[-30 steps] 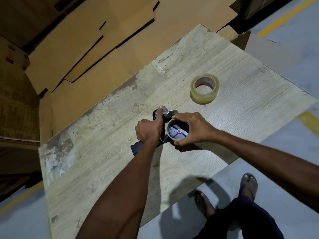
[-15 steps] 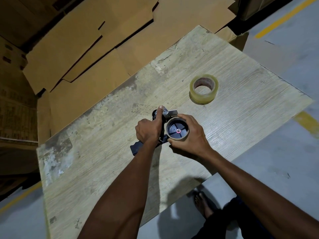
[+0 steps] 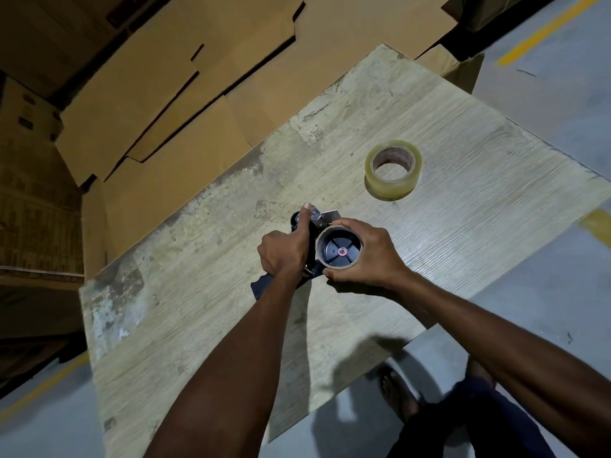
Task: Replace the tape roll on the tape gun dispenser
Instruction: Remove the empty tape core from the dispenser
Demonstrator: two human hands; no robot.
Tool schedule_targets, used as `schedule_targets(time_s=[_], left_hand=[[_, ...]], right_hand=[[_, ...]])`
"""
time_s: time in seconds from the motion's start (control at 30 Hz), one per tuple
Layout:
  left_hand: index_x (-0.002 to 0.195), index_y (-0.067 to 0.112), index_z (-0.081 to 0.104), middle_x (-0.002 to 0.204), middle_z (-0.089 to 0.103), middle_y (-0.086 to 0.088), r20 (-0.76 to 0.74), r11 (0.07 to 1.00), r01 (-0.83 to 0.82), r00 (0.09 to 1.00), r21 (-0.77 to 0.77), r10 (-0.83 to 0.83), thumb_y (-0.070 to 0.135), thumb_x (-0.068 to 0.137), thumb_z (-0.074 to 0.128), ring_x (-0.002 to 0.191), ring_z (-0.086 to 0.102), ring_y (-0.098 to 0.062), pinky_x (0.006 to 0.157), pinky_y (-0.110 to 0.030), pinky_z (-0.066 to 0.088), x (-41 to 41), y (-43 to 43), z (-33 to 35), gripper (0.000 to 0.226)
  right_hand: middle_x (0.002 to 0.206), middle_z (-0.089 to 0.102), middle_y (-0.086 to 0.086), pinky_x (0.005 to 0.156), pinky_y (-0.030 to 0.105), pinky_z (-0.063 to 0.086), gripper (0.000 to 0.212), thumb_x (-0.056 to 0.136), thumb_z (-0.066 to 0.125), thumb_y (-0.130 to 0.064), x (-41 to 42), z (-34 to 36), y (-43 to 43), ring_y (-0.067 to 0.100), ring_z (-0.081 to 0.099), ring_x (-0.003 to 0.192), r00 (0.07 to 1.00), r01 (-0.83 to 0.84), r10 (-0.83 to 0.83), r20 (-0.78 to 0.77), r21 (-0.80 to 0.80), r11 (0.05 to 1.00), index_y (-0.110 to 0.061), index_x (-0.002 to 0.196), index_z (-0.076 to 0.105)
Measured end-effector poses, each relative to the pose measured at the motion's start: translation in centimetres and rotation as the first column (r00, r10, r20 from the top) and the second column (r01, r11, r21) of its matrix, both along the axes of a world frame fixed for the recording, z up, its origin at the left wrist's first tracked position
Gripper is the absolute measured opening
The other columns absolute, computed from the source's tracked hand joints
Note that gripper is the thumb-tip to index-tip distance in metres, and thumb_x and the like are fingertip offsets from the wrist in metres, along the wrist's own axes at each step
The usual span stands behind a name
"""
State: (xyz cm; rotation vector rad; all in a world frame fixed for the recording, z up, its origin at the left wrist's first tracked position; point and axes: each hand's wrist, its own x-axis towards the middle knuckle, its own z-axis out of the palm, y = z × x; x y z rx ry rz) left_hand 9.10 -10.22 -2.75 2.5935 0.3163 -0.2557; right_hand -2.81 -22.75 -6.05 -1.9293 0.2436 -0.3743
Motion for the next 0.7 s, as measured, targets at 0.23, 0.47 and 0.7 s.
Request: schedule_targets(time_s=[0.23,0.47,0.7], left_hand=[[0.064,0.006,0.058,0.079,0.070,-0.014,0.040,1.000,0.004,0.999,0.016,-0.005,0.107,0.060,0.040,0.083,0.067,-0.032,0.058,-0.036,0.045,-0.1,-0.1,-0.2,0.103],[0.072,0.001,0.068,0.077,0.070,-0.012,-0.013,1.000,0.009,1.000,0.009,-0.009,0.101,0.066,0.048,0.075,0.069,-0.031,0.057,-0.032,0.043,-0.5,-0.1,0.8,0.102],[0.076,0.001,0.070,0.083,0.072,-0.013,-0.034,1.000,-0.028,0.999,0.000,0.027,0.106,0.060,0.043,0.077,0.069,-0.032,0.062,-0.034,0.051,-1.2,-0.5,2.1,0.109]], right_hand=[[0.123,0.072,-0.006,0.097,0.033,0.057,0.078,0.061,0.096,-0.035,-0.5,1.0,0.1,0.004,0.067,0.113,1.000,-0.009,0.009,0.019,-0.011,1.000,-0.017,0.130,0.064],[0.120,0.071,0.000,0.093,0.003,0.042,0.083,0.061,0.097,-0.039,0.9,8.1,-4.8,-0.001,0.060,0.107,0.943,0.281,-0.252,0.215,-0.115,0.953,-0.004,0.129,0.065],[0.121,0.073,0.003,0.091,0.001,0.041,0.086,0.059,0.100,-0.039,-0.9,7.8,-5.8,0.002,0.063,0.108,0.962,0.251,-0.234,0.138,-0.125,0.960,-0.008,0.131,0.064]])
